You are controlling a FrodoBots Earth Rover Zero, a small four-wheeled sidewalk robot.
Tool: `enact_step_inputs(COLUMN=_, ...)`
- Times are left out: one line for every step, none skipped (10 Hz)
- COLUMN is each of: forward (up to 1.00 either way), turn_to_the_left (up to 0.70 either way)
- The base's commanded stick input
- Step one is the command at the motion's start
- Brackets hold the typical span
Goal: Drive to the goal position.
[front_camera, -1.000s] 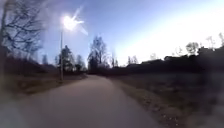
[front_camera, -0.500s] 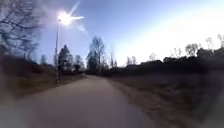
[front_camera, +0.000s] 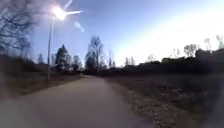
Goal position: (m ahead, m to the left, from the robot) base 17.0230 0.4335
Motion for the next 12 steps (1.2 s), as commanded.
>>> enact_step_inputs(forward=1.00, turn_to_the_left=0.00)
enact_step_inputs(forward=1.00, turn_to_the_left=0.00)
enact_step_inputs(forward=1.00, turn_to_the_left=0.00)
enact_step_inputs(forward=1.00, turn_to_the_left=0.00)
enact_step_inputs(forward=1.00, turn_to_the_left=0.00)
enact_step_inputs(forward=1.00, turn_to_the_left=0.00)
enact_step_inputs(forward=1.00, turn_to_the_left=0.00)
enact_step_inputs(forward=1.00, turn_to_the_left=0.32)
enact_step_inputs(forward=1.00, turn_to_the_left=0.40)
enact_step_inputs(forward=1.00, turn_to_the_left=0.40)
enact_step_inputs(forward=1.00, turn_to_the_left=0.40)
enact_step_inputs(forward=1.00, turn_to_the_left=0.27)
